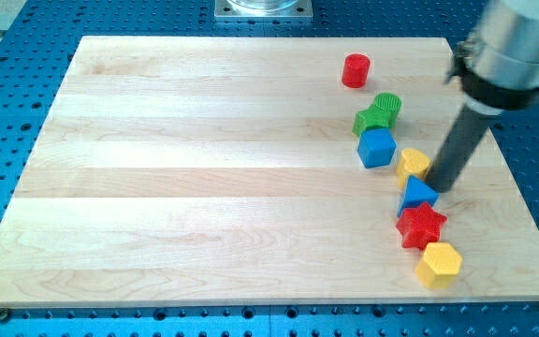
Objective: Place the heart left to the cube
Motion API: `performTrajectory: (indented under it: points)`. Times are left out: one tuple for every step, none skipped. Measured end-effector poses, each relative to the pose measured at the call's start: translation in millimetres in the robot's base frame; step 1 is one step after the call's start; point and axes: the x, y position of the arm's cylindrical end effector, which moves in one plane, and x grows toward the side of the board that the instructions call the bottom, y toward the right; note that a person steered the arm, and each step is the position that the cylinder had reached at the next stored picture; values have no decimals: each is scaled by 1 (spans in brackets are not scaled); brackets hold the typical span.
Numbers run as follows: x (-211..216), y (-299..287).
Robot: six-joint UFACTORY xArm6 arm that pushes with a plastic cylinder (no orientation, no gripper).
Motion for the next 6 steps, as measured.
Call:
performTrajectory:
  points:
    - [0,-41]
    - [-11,-76]
    - [3,-114]
    - [21,-183]
    - [-5,-152]
    - [-19,-139]
